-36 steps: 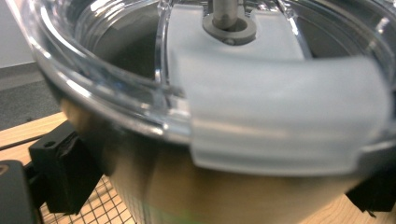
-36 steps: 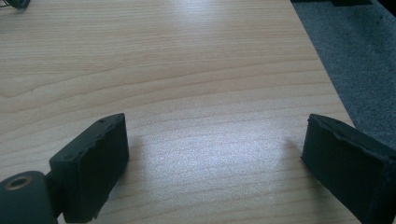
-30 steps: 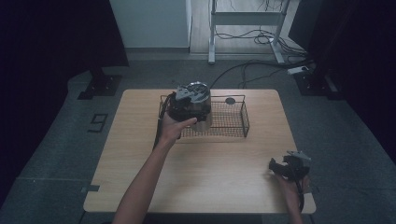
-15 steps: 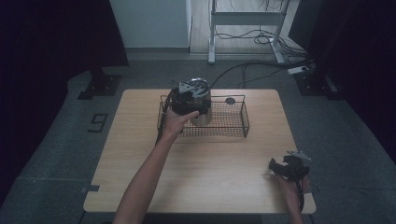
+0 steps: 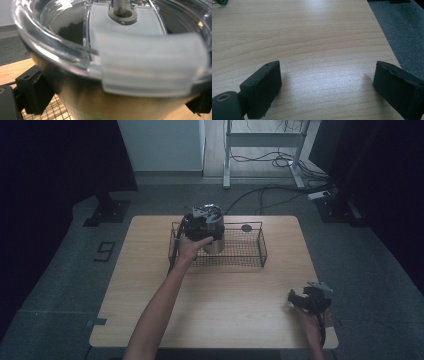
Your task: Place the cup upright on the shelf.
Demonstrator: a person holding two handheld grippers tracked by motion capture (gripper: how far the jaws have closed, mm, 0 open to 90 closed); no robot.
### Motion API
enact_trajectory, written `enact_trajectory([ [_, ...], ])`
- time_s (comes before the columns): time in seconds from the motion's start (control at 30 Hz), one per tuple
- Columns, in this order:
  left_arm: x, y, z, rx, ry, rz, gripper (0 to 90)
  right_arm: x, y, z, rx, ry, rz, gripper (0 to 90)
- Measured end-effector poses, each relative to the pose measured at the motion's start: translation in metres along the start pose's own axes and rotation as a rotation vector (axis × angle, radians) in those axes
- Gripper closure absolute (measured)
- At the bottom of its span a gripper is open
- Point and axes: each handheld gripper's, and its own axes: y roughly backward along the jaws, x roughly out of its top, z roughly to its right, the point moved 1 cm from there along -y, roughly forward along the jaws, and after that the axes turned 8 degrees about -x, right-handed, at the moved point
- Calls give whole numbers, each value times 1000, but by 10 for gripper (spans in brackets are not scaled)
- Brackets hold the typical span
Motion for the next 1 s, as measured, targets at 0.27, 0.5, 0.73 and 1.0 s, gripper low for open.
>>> enact_trajectory([
  [0.27,-6,-17,-8,37,11,-26,39,0,0,0,-2,1,1,85],
  [0.5,-11,-25,-6,63,3,-35,39,0,0,0,-3,1,2,85],
  [0.73,-20,-35,-4,57,-4,-65,39,0,0,0,-2,2,2,85],
  [1.0,-32,-47,-4,58,19,-88,39,0,0,0,-2,1,2,86],
])
